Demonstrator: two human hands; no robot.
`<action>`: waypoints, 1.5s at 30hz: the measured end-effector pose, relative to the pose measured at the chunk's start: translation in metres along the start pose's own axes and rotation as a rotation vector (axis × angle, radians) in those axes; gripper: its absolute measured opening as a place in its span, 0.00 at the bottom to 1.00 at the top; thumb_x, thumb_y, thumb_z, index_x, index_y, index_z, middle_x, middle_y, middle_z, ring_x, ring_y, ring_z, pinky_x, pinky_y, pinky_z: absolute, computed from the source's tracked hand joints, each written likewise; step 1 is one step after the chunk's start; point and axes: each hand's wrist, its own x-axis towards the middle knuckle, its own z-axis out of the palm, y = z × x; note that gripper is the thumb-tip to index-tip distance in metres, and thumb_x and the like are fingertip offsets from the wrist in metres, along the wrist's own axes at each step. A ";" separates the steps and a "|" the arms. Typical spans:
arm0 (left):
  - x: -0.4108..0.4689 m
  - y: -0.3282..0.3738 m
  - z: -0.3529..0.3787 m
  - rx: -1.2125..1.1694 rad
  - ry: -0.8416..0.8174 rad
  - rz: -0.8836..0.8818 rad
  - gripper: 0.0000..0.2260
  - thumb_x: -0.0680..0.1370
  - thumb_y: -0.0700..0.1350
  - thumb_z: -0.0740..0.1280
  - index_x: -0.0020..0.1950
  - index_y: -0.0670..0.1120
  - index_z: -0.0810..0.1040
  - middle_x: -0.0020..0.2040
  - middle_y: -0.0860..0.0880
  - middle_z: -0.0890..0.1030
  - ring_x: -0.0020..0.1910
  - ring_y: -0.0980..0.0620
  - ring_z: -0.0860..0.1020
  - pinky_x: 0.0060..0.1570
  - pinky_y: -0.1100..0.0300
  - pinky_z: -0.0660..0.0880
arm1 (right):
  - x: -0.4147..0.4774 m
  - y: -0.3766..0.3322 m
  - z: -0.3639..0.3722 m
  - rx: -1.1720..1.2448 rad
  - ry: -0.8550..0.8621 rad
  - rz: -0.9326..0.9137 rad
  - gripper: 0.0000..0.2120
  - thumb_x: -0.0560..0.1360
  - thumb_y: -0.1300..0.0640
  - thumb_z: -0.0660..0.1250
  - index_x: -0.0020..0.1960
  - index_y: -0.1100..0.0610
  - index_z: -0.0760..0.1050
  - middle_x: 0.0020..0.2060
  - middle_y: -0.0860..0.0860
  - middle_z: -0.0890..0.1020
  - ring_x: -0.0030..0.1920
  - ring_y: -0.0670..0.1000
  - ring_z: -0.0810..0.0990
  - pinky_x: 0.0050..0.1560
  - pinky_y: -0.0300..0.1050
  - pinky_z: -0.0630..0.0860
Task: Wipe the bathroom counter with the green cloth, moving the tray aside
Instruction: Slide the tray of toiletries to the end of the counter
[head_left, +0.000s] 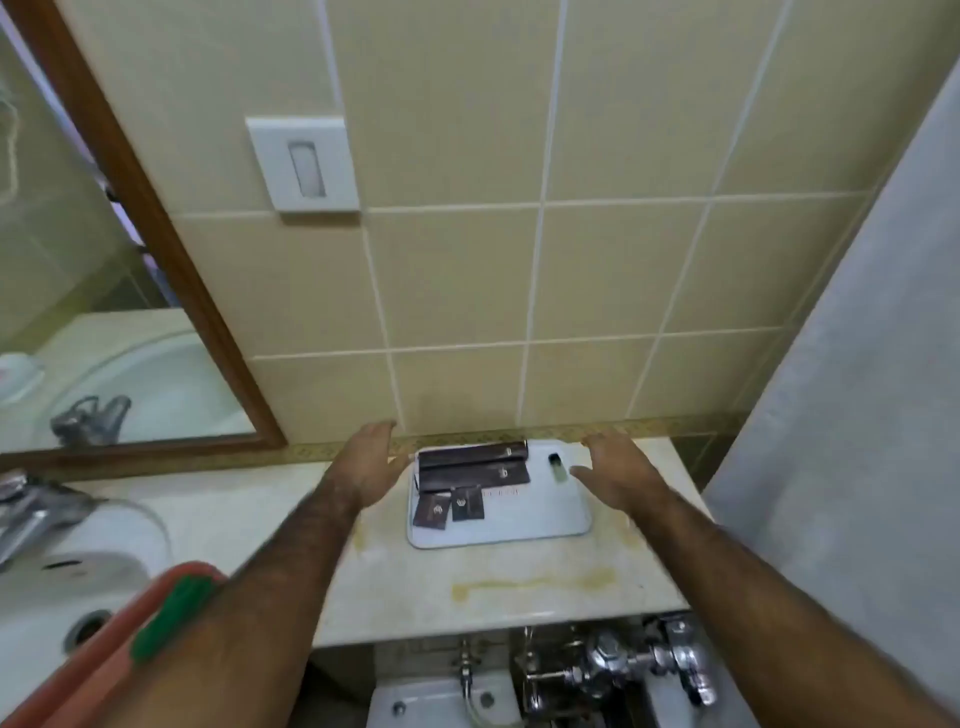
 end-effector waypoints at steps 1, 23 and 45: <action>-0.001 -0.003 0.015 0.019 -0.034 -0.045 0.28 0.81 0.52 0.66 0.77 0.39 0.67 0.74 0.39 0.73 0.72 0.41 0.72 0.72 0.54 0.66 | 0.002 0.005 0.013 -0.008 -0.037 0.049 0.26 0.83 0.47 0.63 0.74 0.63 0.71 0.72 0.61 0.74 0.73 0.60 0.70 0.71 0.49 0.66; -0.005 -0.003 0.101 -0.202 0.069 -0.320 0.06 0.72 0.42 0.74 0.37 0.41 0.84 0.36 0.44 0.84 0.41 0.41 0.81 0.43 0.52 0.77 | -0.007 0.049 0.084 0.453 0.101 0.352 0.06 0.76 0.57 0.72 0.48 0.59 0.85 0.43 0.53 0.85 0.46 0.53 0.83 0.45 0.41 0.73; 0.110 0.327 0.179 0.130 -0.062 0.487 0.11 0.78 0.45 0.63 0.52 0.45 0.84 0.51 0.42 0.84 0.51 0.39 0.82 0.48 0.51 0.78 | -0.161 0.238 0.098 1.426 0.385 0.800 0.11 0.69 0.74 0.77 0.46 0.65 0.77 0.38 0.61 0.83 0.40 0.57 0.84 0.40 0.47 0.86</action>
